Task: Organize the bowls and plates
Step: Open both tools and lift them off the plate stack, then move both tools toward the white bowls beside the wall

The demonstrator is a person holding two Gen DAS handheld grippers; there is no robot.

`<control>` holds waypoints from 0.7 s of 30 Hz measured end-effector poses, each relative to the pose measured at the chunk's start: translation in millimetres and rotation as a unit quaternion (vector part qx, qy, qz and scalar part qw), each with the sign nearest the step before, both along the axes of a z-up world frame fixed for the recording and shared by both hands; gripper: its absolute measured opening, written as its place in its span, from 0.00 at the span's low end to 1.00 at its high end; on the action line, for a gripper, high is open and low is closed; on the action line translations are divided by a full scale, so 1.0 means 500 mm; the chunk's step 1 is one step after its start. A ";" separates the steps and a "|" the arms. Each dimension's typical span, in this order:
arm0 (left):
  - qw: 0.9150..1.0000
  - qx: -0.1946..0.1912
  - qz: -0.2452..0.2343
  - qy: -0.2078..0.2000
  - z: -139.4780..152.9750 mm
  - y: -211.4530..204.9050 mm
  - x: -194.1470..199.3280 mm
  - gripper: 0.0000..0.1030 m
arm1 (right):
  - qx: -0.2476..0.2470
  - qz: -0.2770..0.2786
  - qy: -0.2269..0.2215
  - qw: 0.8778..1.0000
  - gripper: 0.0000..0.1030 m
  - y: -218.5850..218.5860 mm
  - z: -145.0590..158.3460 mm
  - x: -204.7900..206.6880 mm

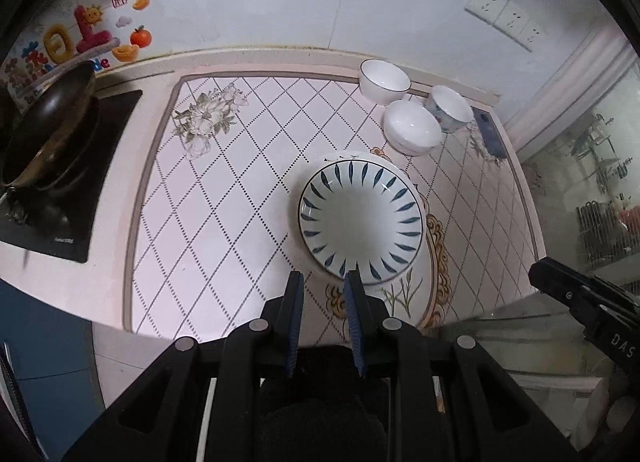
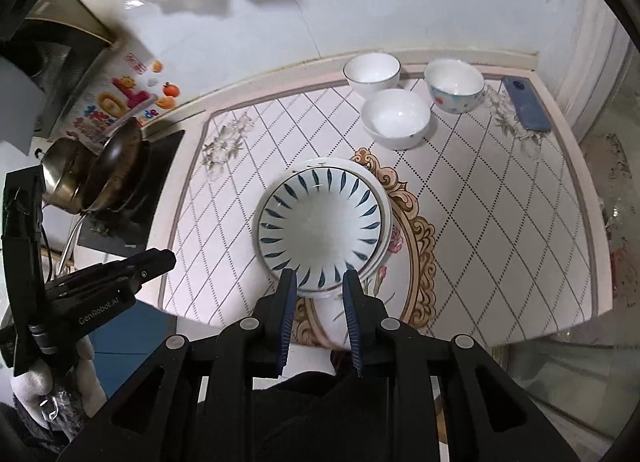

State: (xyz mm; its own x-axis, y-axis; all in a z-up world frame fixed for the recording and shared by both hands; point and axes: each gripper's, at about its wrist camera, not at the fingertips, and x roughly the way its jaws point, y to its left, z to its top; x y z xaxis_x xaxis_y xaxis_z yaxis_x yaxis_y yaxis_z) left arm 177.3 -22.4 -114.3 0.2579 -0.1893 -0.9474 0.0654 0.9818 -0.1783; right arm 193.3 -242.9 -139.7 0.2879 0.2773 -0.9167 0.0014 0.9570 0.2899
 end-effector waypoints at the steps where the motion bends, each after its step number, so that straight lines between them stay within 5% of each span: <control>1: 1.000 0.000 0.000 -0.006 0.010 0.002 -0.012 0.18 | -0.001 0.000 -0.003 1.000 0.25 0.005 0.014 -0.014; 8: 1.000 0.003 -0.006 -0.017 0.047 0.000 -0.063 0.18 | 0.003 -0.001 -0.015 1.000 0.25 0.016 0.077 -0.090; 14: 0.999 0.013 -0.005 -0.037 0.061 -0.017 -0.068 0.20 | 0.020 0.012 0.001 1.000 0.26 0.017 0.071 -0.106; 18: 0.999 0.010 0.000 -0.038 0.046 -0.042 -0.026 0.30 | 0.032 0.011 0.014 0.999 0.52 -0.008 0.043 -0.072; 21: 0.999 0.022 0.009 -0.046 0.022 -0.074 0.033 0.30 | 0.035 0.008 0.014 0.999 0.53 -0.037 0.024 -0.028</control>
